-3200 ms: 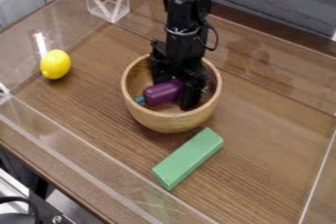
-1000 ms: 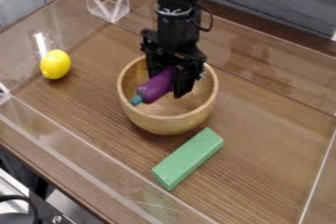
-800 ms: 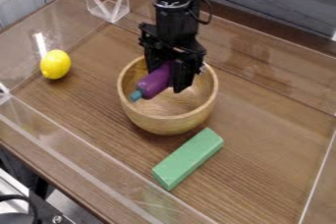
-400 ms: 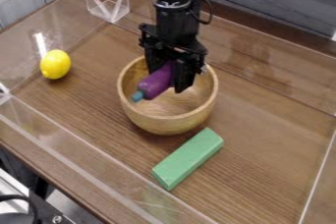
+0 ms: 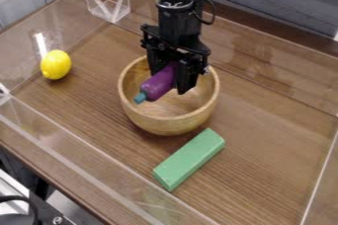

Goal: Remove the purple eggplant from inside the brown bowl and put it on the table

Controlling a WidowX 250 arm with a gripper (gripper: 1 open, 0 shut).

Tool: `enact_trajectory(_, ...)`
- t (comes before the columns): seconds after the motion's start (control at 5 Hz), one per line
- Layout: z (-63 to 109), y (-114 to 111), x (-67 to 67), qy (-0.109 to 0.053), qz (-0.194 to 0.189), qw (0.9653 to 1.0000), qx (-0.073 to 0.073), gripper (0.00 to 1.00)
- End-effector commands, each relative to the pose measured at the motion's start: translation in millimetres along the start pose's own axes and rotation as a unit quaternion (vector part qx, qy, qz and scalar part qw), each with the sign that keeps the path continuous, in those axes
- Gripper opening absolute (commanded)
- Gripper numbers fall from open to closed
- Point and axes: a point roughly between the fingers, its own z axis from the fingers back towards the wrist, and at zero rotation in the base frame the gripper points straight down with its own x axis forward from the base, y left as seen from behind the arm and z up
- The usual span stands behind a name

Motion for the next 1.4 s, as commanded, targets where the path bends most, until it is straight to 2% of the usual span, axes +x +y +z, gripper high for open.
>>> enact_trajectory(0.0, 25.7, -4.9, 8.5, -0.045, -0.005, 0.9989, 0.009, 0.0)
enact_trajectory(0.6, 28.0, -10.0, 8.0, -0.044, -0.001, 0.999, 0.004, 0.0)
enact_trajectory(1.2, 22.3, -9.9, 19.9, -0.049, 0.01, 0.9987, 0.003, 0.0)
